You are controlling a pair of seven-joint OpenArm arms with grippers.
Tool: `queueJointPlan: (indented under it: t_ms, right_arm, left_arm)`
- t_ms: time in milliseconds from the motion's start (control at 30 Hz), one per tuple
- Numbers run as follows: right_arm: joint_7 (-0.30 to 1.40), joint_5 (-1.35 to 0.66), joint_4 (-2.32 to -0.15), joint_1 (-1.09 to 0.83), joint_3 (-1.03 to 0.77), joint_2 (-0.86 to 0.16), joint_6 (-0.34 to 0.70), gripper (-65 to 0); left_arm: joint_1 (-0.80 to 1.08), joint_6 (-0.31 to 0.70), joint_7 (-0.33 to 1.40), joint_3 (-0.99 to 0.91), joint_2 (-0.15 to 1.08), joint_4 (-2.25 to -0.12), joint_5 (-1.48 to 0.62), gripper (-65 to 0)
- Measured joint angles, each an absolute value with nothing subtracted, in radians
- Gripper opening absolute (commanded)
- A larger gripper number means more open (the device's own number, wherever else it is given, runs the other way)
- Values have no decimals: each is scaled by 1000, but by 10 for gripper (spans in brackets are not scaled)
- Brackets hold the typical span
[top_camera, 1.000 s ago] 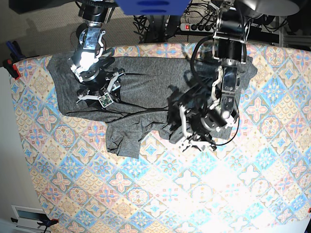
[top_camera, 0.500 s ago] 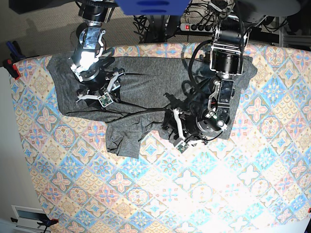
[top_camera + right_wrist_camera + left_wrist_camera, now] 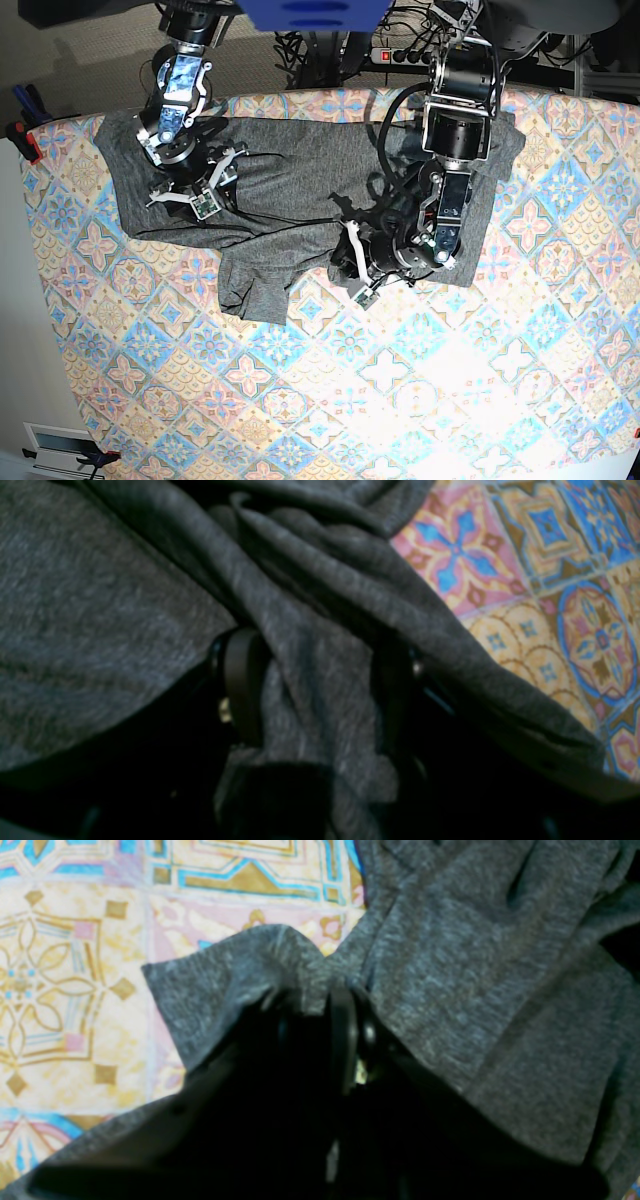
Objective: Layout the t-shirt on the table in an organized manner, then fold the t-shirt properly
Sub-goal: 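Gather the shirt fabric with the left gripper and pull it inward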
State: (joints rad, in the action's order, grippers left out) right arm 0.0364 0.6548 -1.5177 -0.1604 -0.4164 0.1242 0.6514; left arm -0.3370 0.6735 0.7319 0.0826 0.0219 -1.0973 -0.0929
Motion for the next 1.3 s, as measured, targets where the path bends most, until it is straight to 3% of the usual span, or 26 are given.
queueJointPlan:
  t_ms: [300,567,733,867,1033,1300]
  right_arm:
    - [36,657,-1518,-160,-416,125,651,-330]
    - [36,657,-1518,-160,-416,125,651,-330]
    - [36,657,-1518,-160,-416,125,651,-330]
    - [36,654,-1518,-163,-415,124,648,-330]
    - [36,655,-1518,-163,-415,124,648,-330]
    - [75,682,-1563,-171,-417,118,643,-330]
  left_arm:
    - [-382,675,890,89,-80,-1369,-89,-569]
    - [-369,671,925,83,-56,-1419,-78,-564]
    - [-366,674,921,43,-23,-1418,-76,-444]
    - [-363,673,857,-71,-27,-1329,-72,-362]
    - [-359,669,770,-72,-9,-1099,-72,-378]
    - [-394,673,638,-73,-30,-927,-95,-380]
